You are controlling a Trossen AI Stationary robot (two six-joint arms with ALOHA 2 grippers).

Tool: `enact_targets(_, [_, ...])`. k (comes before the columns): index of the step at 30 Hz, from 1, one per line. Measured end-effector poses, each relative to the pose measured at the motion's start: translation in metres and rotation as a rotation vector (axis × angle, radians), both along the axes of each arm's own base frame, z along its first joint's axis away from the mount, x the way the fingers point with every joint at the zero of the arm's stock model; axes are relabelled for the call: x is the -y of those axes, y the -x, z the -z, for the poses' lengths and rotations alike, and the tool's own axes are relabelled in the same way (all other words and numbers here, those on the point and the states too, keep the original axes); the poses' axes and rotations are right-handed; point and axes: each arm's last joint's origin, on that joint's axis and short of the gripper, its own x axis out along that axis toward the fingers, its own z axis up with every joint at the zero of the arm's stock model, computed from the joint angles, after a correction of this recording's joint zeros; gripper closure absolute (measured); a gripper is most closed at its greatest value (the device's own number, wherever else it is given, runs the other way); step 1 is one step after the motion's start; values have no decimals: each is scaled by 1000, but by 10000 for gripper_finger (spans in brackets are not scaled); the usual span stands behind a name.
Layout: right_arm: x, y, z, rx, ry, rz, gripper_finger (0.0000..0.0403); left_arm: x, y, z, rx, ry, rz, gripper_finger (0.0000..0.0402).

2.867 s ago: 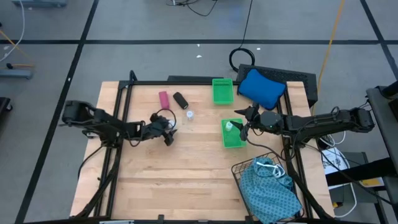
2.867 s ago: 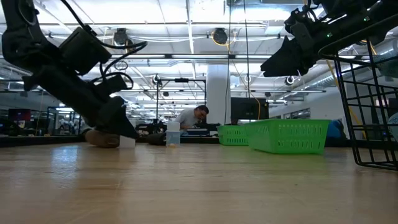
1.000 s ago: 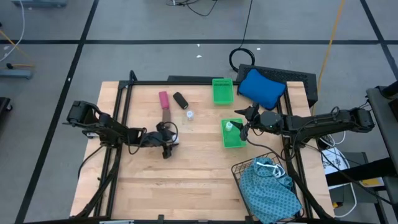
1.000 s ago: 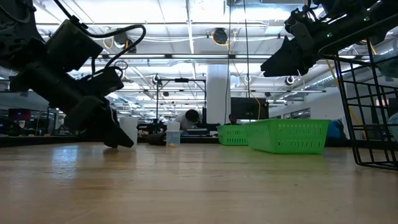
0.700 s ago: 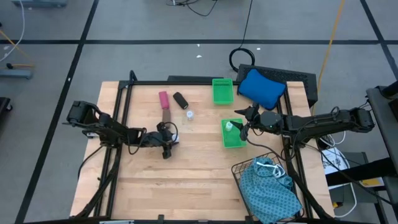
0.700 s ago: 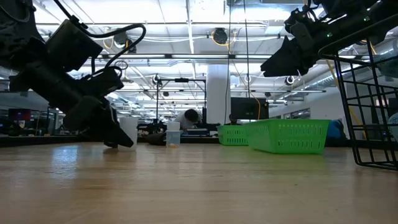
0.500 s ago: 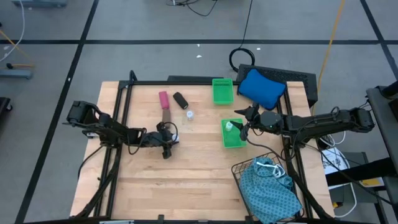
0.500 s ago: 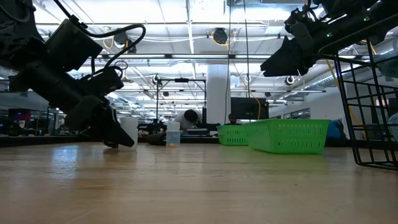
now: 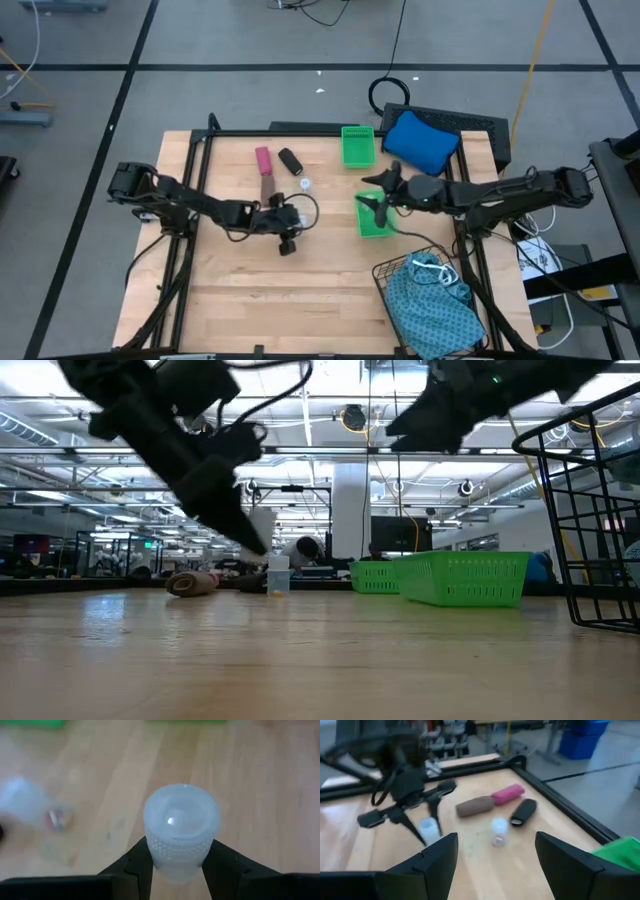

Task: Pick & Place Medicine items
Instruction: Put the left transparent pill bottle into the bottom green bin

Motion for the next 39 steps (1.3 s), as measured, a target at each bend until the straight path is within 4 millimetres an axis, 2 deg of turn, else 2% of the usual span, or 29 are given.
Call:
enact_targets(4, [-7, -31, -14, -48, 4, -100, 149, 2, -13, -18, 36, -45, 58, 263])
enact_targets(7, [-10, -55, -11, -107, 18, -180, 149, 2, -15, -21, 40, -63, 82, 264])
enact_targets(11, [-13, -83, 10, -140, 34, -272, 149, 2, -14, -20, 28, -60, 83, 264])
enact_targets(17, [-16, -113, 45, -95, 17, -352, 149, 3, -16, -14, 5, -58, 92, 264])
enact_targets(23, [-17, -134, 62, -124, 7, -367, 149, 5, -20, 3, -42, -31, 122, 264])
enact_targets(28, [-19, -146, 71, -152, -15, -415, 149, 7, -25, 8, -15, -3, 157, 259])
enact_targets(39, [-18, -143, 81, -242, -31, -410, 149, 8, -28, 2, 32, -2, 183, 261])
